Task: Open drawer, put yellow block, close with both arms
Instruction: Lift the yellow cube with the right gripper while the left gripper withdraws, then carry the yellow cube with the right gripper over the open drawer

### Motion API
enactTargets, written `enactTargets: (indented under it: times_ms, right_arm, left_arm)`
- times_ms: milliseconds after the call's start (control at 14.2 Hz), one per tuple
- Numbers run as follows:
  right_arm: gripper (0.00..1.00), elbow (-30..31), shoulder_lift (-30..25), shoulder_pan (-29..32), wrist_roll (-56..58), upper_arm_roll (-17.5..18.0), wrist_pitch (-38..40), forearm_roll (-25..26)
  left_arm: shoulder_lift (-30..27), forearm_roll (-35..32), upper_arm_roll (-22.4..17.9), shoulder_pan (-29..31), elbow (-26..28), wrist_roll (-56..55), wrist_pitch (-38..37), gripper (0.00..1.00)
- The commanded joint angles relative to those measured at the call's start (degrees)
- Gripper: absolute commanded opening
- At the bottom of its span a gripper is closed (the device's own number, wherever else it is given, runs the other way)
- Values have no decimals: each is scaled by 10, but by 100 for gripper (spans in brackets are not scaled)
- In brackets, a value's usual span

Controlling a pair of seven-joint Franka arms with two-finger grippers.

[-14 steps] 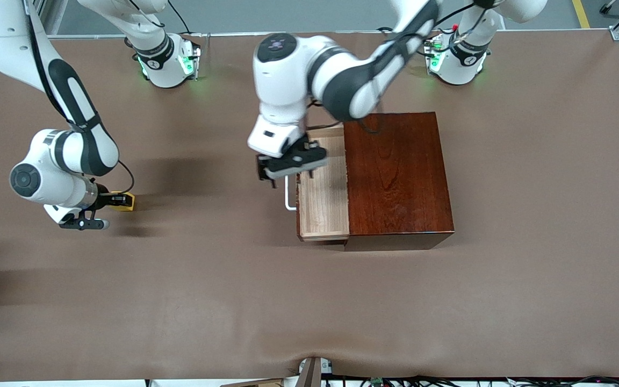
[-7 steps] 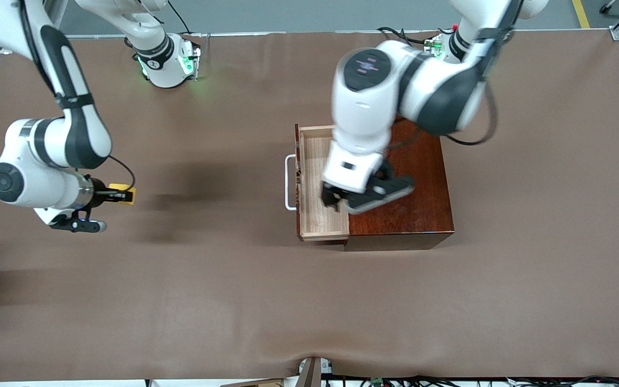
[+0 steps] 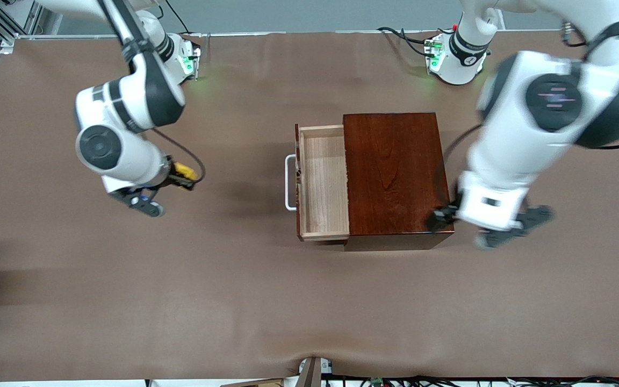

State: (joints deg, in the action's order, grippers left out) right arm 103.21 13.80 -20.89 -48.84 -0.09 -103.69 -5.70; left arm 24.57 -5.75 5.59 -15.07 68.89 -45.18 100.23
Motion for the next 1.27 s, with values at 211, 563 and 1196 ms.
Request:
enactTargets:
  times_ms: [211,563,1196]
  right_arm:
    - [0,-63,3,-88,-260,-8,17,-67]
    - [0,-117,32,-140,-457,-9,-19,-120]
    - [0,-153,99,-215,-608,-10,-105,-114]
  left_arm:
    - [-55,15,5,56,35,67,-35,100]
    - [-87,31,5,94,37,148,-74,100]
    - [-186,42,-4,114,104,249,-135,100]
